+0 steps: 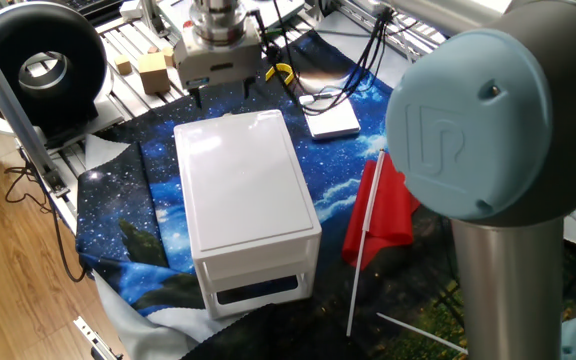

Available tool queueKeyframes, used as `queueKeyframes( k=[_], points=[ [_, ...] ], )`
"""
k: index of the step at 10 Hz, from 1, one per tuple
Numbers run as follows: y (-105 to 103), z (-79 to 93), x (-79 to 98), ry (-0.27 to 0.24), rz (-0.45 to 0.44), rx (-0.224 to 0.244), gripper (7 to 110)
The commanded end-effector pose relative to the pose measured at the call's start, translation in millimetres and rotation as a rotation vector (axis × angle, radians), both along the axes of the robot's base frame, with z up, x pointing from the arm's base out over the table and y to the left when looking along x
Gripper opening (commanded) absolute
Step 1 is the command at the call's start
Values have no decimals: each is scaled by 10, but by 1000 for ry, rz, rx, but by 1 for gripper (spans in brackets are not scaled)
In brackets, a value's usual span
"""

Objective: Use the gripper to push and close the drawer

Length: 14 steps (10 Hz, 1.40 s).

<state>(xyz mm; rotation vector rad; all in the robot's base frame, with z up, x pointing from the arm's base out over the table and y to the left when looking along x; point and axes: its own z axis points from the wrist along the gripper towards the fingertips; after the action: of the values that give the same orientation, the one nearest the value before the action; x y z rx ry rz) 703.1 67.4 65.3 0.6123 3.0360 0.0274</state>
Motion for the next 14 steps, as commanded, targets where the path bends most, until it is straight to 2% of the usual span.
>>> queueKeyframes(
  k=[1, 5, 8, 9, 14],
  points=[
    [213, -86, -176, 18, -41, 24, 66],
    [315, -118, -373, 52, -56, 13, 66],
    [331, -108, -544, 102, -10, 13, 66],
    [373, -92, -615, 124, -1, 26, 66],
    [481, 92, -742, 172, -2, 67, 66]
  ],
)
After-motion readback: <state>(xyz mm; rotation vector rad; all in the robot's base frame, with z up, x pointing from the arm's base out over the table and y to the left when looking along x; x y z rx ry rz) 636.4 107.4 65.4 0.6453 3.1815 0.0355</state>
